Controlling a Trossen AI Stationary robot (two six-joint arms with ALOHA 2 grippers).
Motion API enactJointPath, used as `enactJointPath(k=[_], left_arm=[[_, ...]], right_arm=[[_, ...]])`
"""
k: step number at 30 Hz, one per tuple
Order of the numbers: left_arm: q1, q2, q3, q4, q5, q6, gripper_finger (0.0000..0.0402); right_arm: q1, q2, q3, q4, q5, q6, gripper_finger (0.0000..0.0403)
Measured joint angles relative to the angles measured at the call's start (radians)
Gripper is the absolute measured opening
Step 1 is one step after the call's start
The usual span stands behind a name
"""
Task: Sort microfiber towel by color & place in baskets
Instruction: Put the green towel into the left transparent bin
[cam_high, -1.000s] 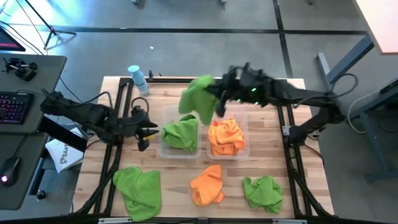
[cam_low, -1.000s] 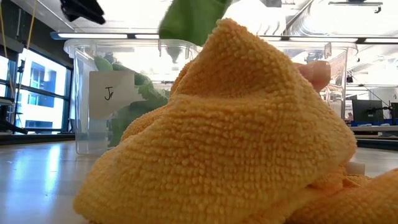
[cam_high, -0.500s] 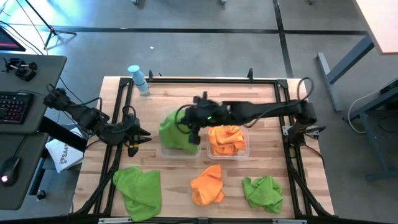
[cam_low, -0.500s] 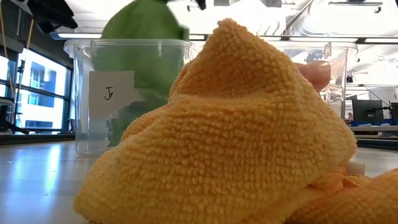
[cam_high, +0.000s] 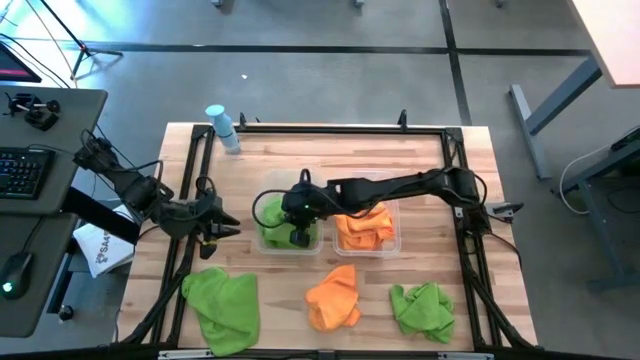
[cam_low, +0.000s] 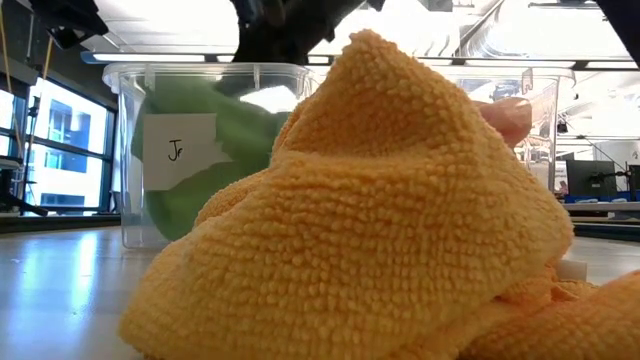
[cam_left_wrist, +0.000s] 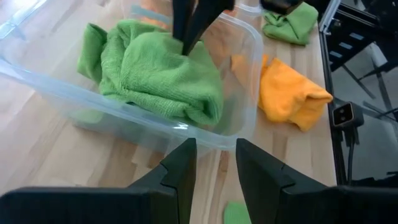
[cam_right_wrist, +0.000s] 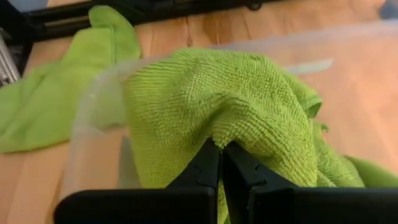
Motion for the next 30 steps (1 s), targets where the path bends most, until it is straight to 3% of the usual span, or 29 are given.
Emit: enactJointPath(k=[5, 10, 18, 26, 30], left_arm=[[-0.01, 0.0, 0.0, 0.0, 0.0, 0.0, 0.0101], [-0.01, 0.0, 0.0, 0.0, 0.0, 0.0, 0.0101], [-0.01, 0.0, 0.0, 0.0, 0.029, 0.001, 0.0101], [-0.01, 0.0, 0.0, 0.0, 0.035, 0.017, 0.0101], [-0.01, 0.001, 0.0, -0.001, 0.035, 0.01, 0.0101]], right_arm=[[-0.015, 0.027, 0.0, -0.045, 0.016, 0.001, 0.0], [-0.041, 0.029, 0.0, -0.162, 0.12, 0.046, 0.0], [-0.057, 0.027, 0.0, -0.138, 0.113, 0.092, 0.0004], [-0.062, 0.016, 0.003, -0.143, 0.089, 0.09, 0.0084], [-0.068, -0.009, 0.065, -0.273, 0.088, 0.081, 0.0116]])
